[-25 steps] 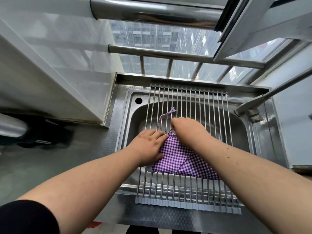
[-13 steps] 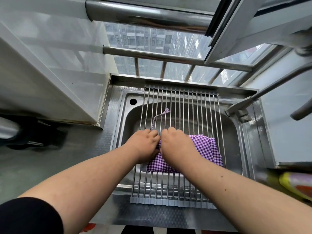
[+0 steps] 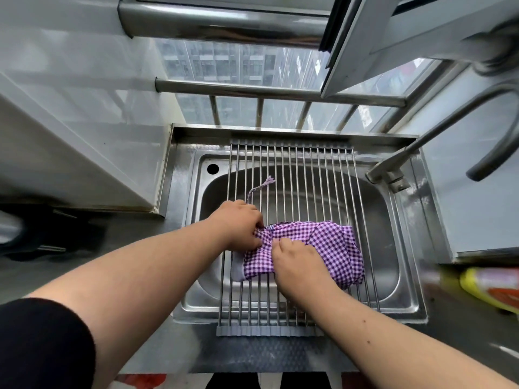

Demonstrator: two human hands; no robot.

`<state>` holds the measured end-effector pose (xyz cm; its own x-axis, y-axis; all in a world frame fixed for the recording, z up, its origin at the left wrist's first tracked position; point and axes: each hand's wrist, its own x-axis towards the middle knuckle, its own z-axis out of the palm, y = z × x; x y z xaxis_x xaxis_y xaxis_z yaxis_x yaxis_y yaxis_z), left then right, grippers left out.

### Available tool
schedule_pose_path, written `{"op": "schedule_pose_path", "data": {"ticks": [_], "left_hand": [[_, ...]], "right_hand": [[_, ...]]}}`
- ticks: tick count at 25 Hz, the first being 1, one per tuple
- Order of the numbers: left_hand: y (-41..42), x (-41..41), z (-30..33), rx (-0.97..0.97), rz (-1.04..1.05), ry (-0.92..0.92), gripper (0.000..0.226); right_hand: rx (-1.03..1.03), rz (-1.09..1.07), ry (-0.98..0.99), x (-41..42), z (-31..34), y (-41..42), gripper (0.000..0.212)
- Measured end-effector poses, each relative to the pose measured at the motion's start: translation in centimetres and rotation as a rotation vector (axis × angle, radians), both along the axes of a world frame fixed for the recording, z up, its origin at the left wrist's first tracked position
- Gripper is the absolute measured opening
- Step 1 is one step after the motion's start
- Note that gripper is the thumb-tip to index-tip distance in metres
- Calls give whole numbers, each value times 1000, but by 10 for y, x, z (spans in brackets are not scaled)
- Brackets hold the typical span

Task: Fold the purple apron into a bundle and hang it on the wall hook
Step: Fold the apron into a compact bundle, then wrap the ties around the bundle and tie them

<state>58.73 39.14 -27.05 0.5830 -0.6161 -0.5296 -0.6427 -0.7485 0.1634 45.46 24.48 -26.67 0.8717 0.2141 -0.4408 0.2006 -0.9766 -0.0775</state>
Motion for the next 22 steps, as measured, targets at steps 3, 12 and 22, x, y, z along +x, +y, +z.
{"op": "schedule_pose_path", "data": {"ticks": [3, 12, 22], "left_hand": [[-5, 24, 20, -31, 163, 242, 44], [-6, 40, 39, -619, 941, 1417, 106], [-21, -1, 42, -522, 573, 728, 54]], "right_hand": [[218, -55, 86, 21, 38, -17, 15], [911, -896, 423, 48, 78, -83, 21], [859, -956, 458, 36, 53, -94, 22]]}}
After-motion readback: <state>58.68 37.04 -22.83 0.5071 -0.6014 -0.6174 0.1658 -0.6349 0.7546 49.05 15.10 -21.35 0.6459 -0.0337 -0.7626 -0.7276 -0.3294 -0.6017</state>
